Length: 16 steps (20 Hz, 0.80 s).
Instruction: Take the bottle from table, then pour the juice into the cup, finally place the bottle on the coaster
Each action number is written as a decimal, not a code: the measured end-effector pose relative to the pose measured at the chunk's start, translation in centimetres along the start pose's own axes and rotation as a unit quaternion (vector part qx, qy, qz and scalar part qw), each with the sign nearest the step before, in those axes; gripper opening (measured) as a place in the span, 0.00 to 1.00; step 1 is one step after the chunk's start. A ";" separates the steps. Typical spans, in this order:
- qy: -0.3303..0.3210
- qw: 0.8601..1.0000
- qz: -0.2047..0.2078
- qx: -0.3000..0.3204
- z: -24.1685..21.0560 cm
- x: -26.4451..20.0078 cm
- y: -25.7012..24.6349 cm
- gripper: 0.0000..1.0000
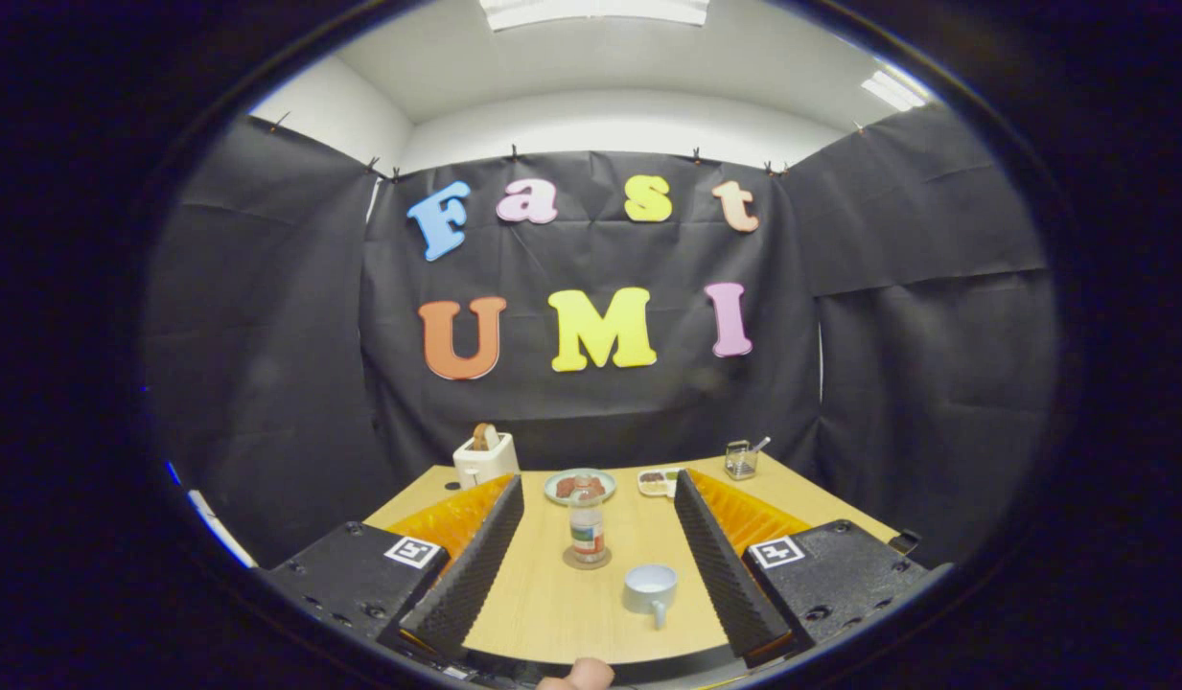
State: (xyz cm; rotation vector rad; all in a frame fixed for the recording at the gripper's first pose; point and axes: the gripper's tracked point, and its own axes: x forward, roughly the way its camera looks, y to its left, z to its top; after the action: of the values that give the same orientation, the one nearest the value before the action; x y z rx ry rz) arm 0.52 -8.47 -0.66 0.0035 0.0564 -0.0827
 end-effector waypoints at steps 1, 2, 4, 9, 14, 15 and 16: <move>-0.013 1.000 0.000 -0.003 0.6 -0.8 0.0 1.00; -0.022 1.000 0.000 -0.006 0.8 -1.5 -0.1 1.00; -0.035 0.999 0.008 -0.013 1.4 -2.9 0.5 1.00; -0.048 0.998 -0.005 -0.028 2.4 -6.0 0.3 1.00; -0.039 0.999 0.009 -0.006 1.6 -6.9 1.2 1.00; -0.040 0.999 0.007 -0.007 1.7 -7.0 1.1 1.00; -0.038 0.999 0.005 -0.011 1.6 -6.9 1.0 1.00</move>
State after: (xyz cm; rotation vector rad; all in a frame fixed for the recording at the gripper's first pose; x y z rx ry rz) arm -6.18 -6.87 1.37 -0.0215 -0.0194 -0.0731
